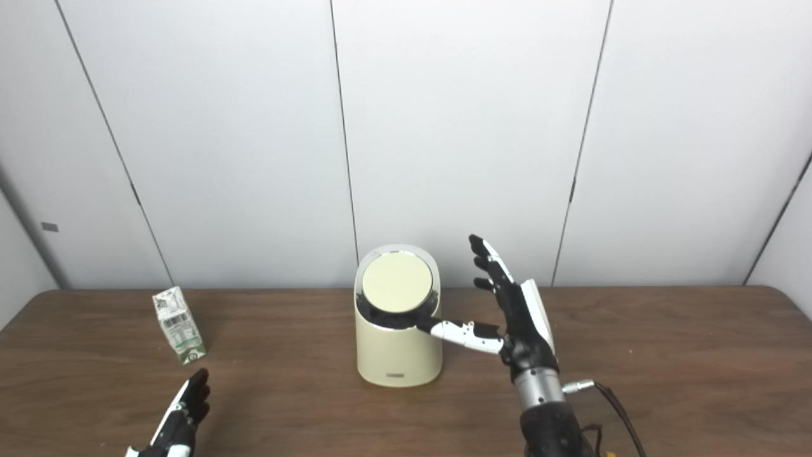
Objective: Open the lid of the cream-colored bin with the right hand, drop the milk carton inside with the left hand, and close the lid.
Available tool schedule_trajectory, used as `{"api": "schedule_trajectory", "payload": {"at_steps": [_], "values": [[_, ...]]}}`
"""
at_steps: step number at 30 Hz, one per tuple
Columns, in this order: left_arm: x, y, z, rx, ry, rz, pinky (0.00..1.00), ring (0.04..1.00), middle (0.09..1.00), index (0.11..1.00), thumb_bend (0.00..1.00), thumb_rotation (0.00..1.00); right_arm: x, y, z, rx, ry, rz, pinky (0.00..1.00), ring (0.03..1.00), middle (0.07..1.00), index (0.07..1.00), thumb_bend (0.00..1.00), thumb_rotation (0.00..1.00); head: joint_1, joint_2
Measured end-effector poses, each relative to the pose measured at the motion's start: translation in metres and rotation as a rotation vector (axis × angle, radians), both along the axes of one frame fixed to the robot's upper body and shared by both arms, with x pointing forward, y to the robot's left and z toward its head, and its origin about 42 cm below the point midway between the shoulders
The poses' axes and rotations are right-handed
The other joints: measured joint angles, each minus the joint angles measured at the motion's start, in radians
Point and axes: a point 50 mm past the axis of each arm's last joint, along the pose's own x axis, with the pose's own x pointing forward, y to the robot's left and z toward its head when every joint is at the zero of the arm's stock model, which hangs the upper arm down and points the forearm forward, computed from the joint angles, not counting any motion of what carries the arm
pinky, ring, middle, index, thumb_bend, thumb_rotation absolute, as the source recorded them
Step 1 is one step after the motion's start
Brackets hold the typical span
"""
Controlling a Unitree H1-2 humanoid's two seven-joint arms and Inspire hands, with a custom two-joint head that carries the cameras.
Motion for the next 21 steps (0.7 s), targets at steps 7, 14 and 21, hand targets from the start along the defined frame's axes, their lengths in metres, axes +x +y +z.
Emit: {"api": "schedule_trajectory", "payload": {"at_steps": [7,14,21], "values": [[0.0,0.0,0.0,0.0,-0.001,0.0,1.0,1.0,1.0,1.0,0.47,0.89,0.029,0.014,0.003,-0.049,0.02,-0.019,0.78,0.902,0.922,0.915,0.9,0.22,0.003,0.008],[-0.001,0.0,0.0,0.0,-0.002,-0.001,1.0,1.0,1.0,1.0,0.47,0.87,0.05,0.021,-0.001,-0.09,0.036,-0.038,0.78,0.907,0.94,0.922,0.89,0.19,0.006,0.023],[-0.002,-0.001,0.001,0.007,-0.002,-0.003,1.0,1.0,1.0,1.0,0.44,0.88,0.065,0.024,0.008,-0.166,-0.02,-0.032,0.86,0.918,0.93,0.939,0.88,0.17,0.012,0.026]]}}
